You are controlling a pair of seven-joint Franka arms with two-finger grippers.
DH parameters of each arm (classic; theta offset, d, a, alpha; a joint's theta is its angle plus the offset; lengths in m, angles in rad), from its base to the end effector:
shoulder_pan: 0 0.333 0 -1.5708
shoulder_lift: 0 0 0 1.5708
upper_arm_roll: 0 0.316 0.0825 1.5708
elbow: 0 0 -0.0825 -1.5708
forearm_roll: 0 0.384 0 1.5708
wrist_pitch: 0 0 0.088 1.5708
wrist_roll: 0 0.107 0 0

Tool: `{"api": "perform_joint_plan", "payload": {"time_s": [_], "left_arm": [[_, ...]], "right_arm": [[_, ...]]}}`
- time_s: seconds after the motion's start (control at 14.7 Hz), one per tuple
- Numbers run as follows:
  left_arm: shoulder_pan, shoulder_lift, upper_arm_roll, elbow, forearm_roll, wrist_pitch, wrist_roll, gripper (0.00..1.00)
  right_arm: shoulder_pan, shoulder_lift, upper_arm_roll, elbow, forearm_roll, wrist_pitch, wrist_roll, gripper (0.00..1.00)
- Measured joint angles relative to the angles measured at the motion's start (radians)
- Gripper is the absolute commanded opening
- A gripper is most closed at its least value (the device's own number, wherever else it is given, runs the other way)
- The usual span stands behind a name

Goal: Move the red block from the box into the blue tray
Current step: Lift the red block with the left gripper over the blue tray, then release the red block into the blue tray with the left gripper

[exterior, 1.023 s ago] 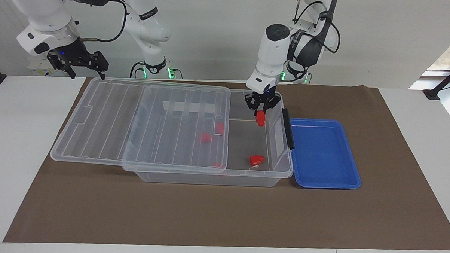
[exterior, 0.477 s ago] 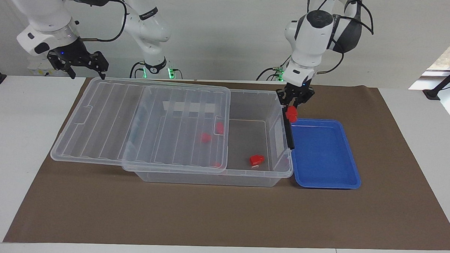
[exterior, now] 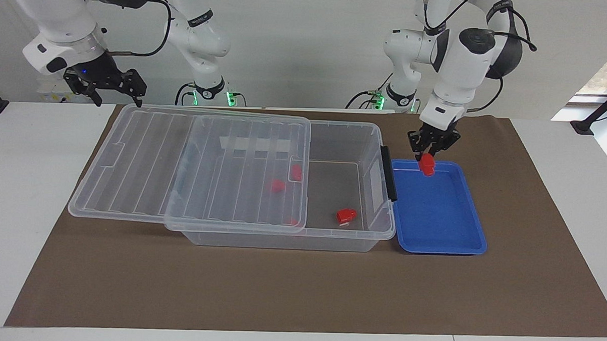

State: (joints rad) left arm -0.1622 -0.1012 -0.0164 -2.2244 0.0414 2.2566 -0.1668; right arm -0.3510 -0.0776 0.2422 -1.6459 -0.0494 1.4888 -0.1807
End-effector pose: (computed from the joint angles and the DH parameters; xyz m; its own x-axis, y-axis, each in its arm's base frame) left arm 0.5137 -0.0917 0.4301 0.9899 -0.0365 0.1368 -0.0349 -0.9993 -0.0144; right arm 0.5183 -0.0572 0.6233 0.9936 0.0656 -0.0924 0.0707 -0.9961 0.0522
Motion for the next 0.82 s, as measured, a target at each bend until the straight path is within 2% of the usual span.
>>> {"api": "perform_joint_plan", "payload": {"time_s": [0.07,0.14,0.2,0.41,0.48,0.55,0.61,0.82], "left_arm": [[0.015,0.036,0.0,-0.013,0.0,0.049,0.025,0.0],[0.026,0.076,0.0,-0.018,0.0,0.092,0.042,0.0],[0.032,0.113,0.0,-0.02,0.0,0.13,0.051,0.0],[0.037,0.196,-0.001,-0.031,0.0,0.225,0.058,0.0],[0.037,0.213,-0.002,-0.038,0.0,0.249,0.061,0.19],[0.037,0.227,-0.002,-0.042,0.0,0.262,0.062,0.99],[0.037,0.235,-0.002,-0.041,0.0,0.266,0.063,1.0],[0.037,0.215,-0.003,-0.007,0.0,0.203,0.063,1.0]], "right_arm": [[-0.011,0.0,-0.002,-0.007,-0.001,0.027,-0.038,0.26],[-0.033,0.0,-0.003,-0.013,-0.001,0.044,-0.067,0.1],[-0.067,-0.001,-0.006,-0.023,-0.002,0.063,-0.086,0.0],[-0.197,0.002,-0.019,-0.087,-0.001,0.175,-0.195,0.0],[-0.221,0.004,-0.024,-0.114,-0.001,0.222,-0.231,0.0],[-0.231,0.006,-0.027,-0.143,-0.001,0.272,-0.249,0.0],[-0.23,0.01,-0.024,-0.198,-0.001,0.344,-0.253,0.0],[-0.239,0.076,-0.028,-0.235,-0.001,0.431,-0.253,0.0]]}}
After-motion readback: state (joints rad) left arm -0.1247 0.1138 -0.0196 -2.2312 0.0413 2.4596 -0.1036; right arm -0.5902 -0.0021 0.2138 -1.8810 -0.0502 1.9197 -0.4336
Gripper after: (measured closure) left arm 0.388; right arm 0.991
